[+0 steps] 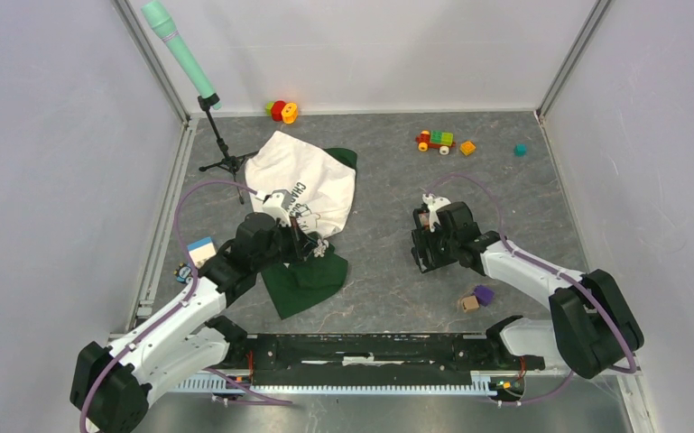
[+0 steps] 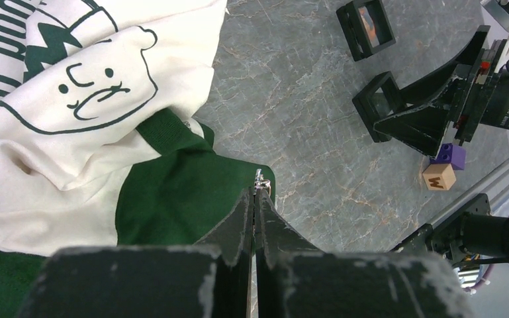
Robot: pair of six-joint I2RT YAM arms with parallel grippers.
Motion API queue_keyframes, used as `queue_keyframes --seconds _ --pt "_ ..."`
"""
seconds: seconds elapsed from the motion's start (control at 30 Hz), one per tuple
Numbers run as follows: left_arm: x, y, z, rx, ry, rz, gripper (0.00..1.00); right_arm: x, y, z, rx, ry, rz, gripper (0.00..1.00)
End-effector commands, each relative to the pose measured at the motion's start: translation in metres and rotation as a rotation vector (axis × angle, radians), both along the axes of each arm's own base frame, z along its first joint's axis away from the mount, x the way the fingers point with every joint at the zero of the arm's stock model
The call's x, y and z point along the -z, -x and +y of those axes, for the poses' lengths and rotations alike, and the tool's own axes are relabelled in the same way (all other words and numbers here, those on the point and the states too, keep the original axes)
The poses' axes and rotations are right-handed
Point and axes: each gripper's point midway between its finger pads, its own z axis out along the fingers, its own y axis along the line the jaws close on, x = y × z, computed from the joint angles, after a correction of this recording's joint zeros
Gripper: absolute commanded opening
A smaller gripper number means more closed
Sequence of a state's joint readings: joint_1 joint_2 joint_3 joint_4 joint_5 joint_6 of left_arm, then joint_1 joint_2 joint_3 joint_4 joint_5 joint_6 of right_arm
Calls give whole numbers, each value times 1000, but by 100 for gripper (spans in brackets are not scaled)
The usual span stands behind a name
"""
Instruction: Remove the brooch from the garment
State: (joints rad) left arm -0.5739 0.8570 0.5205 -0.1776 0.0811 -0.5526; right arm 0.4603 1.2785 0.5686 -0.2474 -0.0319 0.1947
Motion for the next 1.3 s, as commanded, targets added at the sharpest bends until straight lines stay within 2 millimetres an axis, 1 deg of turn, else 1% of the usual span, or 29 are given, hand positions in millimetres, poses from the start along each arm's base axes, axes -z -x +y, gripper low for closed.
queue_keyframes --seconds 0.0,0.1,0.2,0.27,0.33,0.4,0.43,0.5,0.57,0.63,0.67,0.7,0.77,0.87,0.97,1.0,1.03,1.07,1.13,1.17,1.23,1.27 --pt "-13 -3 -4 30 5 -61 2 -14 -15 5 1 2 -52 77" --pt "-13 -2 -6 37 8 -58 2 -14 -15 5 3 1 -49 71" --pt "-18 0 -10 59 28 -57 2 -20 -13 12 -7 -42 -54 70" --pt "-21 2 -13 81 43 -68 2 -29 -10 26 -37 -123 -51 70" --pt "-22 5 -20 115 71 -80 2 -42 -1 52 -107 -274 -37 70" --pt "-21 10 -31 166 112 -81 2 -55 10 76 -161 -426 -13 69" --pt "-18 13 -35 184 122 -69 2 -62 15 86 -187 -501 -6 69" --pt "-16 18 -46 225 140 -70 2 -70 21 97 -204 -592 5 68" --pt "-14 24 -56 268 130 -81 2 -74 23 102 -206 -642 14 66" --pt "-12 30 -67 311 84 -129 2 -75 26 106 -201 -688 30 66" --pt "-12 35 -73 354 35 -170 2 -76 29 110 -204 -723 38 66" --pt "-10 36 -75 364 -29 -211 2 -77 32 112 -199 -754 55 65" --pt "-10 34 -76 377 -115 -289 2 -76 36 116 -197 -803 81 65" --pt "-11 23 -67 335 -178 -388 2 -70 42 119 -177 -850 132 66" --pt "-10 18 -66 348 -207 -514 2 -73 43 125 -163 -923 156 66" --pt "-15 17 -69 355 -191 -575 2 -73 43 126 -163 -943 162 66" --pt "-12 17 -68 355 -192 -607 2 -72 45 128 -157 -958 179 65" --pt "-19 16 -70 349 -168 -658 2 -74 44 129 -160 -972 181 65" --pt "-19 18 -69 366 -170 -722 2 -75 43 132 -161 -993 193 65" --pt "-19 21 -72 403 -171 -754 2 -75 43 133 -164 -1002 197 65" --pt "-14 30 -79 494 -185 -794 2 -75 42 135 -164 -1016 208 65" --pt "-11 30 -79 502 -200 -798 2 -75 41 136 -165 -1023 212 65"
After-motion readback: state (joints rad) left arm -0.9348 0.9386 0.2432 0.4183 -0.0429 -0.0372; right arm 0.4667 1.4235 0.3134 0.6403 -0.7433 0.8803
